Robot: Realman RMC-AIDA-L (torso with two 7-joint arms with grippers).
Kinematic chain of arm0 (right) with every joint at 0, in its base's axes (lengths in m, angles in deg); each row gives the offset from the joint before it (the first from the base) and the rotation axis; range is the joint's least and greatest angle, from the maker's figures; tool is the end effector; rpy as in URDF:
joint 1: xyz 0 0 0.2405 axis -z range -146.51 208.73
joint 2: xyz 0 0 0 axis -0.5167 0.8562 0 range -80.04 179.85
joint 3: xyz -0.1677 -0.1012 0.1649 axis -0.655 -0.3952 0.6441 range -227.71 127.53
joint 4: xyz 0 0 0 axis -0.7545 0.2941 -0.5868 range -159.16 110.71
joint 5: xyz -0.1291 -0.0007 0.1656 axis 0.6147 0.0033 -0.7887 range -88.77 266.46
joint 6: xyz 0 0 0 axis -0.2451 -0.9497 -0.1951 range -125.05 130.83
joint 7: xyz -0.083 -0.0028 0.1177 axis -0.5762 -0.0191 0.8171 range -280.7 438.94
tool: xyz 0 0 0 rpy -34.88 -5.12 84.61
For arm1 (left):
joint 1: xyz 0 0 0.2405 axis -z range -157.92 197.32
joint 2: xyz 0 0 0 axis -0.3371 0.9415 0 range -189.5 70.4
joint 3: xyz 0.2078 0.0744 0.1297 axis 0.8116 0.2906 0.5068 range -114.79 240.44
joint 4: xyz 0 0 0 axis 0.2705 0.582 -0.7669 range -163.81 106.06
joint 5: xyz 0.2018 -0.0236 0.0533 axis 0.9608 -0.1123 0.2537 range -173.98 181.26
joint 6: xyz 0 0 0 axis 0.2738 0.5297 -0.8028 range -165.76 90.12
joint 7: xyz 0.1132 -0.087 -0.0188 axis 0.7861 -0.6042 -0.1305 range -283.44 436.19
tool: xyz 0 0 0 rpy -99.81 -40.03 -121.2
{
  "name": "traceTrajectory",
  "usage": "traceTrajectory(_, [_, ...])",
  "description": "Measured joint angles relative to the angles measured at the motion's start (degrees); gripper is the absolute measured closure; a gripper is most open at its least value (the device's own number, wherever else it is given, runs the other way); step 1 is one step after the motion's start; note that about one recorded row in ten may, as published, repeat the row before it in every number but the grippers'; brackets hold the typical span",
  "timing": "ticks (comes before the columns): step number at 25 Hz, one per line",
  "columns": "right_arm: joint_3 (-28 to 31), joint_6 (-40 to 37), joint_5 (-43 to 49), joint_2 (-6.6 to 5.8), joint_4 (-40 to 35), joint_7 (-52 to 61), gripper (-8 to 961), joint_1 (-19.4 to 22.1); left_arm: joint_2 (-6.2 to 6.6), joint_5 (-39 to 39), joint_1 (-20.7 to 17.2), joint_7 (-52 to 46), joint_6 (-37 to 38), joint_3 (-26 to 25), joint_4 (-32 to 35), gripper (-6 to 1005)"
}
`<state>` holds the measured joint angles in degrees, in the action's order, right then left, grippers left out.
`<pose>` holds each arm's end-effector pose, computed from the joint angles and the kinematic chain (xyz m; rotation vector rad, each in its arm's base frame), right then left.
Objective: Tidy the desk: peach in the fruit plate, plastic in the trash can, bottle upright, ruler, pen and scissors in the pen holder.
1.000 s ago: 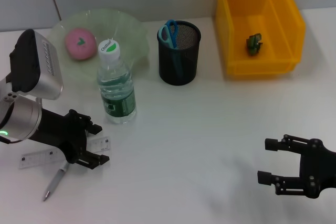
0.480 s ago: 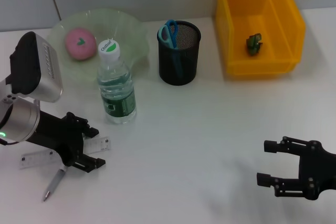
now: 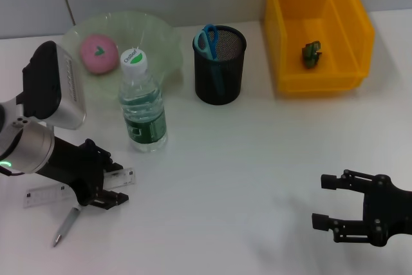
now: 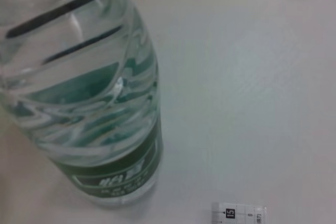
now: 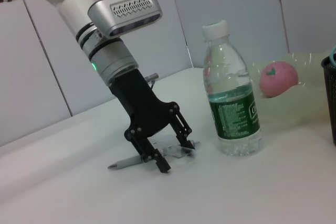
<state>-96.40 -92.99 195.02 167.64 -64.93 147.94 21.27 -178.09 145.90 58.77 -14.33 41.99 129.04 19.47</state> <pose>0.3319 0.2253 0.0116 -2.6613 0.6687 0.7181 -0.2437 0.3625 -0.0303 -2.9996 -0.1727 0.4274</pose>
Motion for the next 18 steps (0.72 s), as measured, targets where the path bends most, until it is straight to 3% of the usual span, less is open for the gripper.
traceTrajectory(15, [0.0, -0.8, 0.0, 0.06, 0.5, 0.5, 121, 0.0, -0.08, 0.2, 0.7, 0.0, 1.0, 0.6, 1.1, 603])
traceTrajectory(18, [0.0, -0.9, 0.0, 0.05, 0.5, 0.5, 121, 0.0, -0.05, 0.1, 0.5, 0.0, 2.0, 0.7, 1.5, 606])
